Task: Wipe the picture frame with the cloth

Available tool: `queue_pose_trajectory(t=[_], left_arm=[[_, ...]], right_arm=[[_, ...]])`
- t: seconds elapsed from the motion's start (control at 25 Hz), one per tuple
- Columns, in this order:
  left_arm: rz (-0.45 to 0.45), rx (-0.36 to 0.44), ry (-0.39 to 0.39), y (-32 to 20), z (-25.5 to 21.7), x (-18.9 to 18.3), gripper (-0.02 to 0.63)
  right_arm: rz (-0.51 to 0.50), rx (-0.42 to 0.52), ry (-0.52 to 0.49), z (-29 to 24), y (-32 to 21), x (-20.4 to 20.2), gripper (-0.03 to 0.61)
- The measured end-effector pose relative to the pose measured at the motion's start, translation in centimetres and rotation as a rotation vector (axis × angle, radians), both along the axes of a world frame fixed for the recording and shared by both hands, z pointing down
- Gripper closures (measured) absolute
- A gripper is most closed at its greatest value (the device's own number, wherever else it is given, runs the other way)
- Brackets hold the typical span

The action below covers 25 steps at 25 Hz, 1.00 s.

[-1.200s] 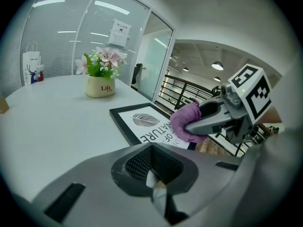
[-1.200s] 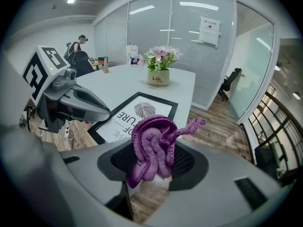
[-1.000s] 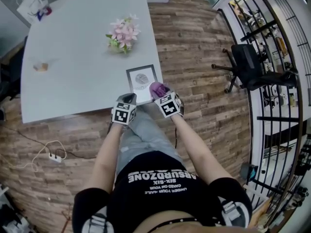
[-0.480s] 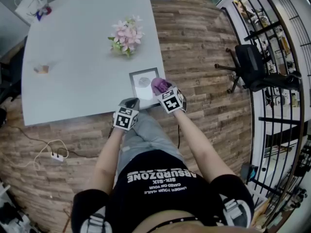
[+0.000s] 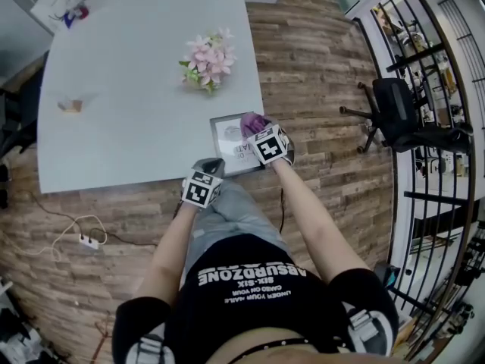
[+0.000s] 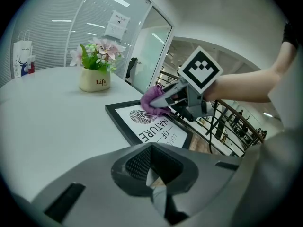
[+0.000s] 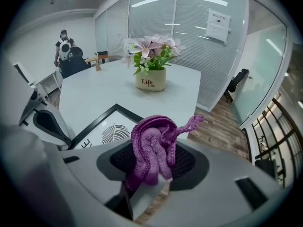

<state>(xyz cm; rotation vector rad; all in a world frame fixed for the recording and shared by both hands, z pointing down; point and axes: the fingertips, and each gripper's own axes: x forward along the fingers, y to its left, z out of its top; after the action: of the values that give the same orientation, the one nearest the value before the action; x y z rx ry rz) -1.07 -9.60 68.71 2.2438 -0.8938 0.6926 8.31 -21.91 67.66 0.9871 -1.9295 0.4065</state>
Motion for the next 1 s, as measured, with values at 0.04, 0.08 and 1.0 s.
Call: queue_pose_trajectory(t=[0.04, 0.08, 1.0], left_arm=[[0.001, -0.001, 0.000, -0.02, -0.03, 0.02, 0.600], [0.001, -0.004, 0.000, 0.00, -0.11, 0.04, 0.600], [0.015, -0.011, -0.026, 0.23, -0.41, 0.10, 0.600]], right_arm=[[0.006, -0.005, -0.004, 0.02, -0.29, -0.09, 0.380], [0.017, -0.012, -0.018, 0.02, -0.43, -0.23, 0.379], [0.145, -0.043, -0.191, -0.09, -0.55, 0.16, 0.380]])
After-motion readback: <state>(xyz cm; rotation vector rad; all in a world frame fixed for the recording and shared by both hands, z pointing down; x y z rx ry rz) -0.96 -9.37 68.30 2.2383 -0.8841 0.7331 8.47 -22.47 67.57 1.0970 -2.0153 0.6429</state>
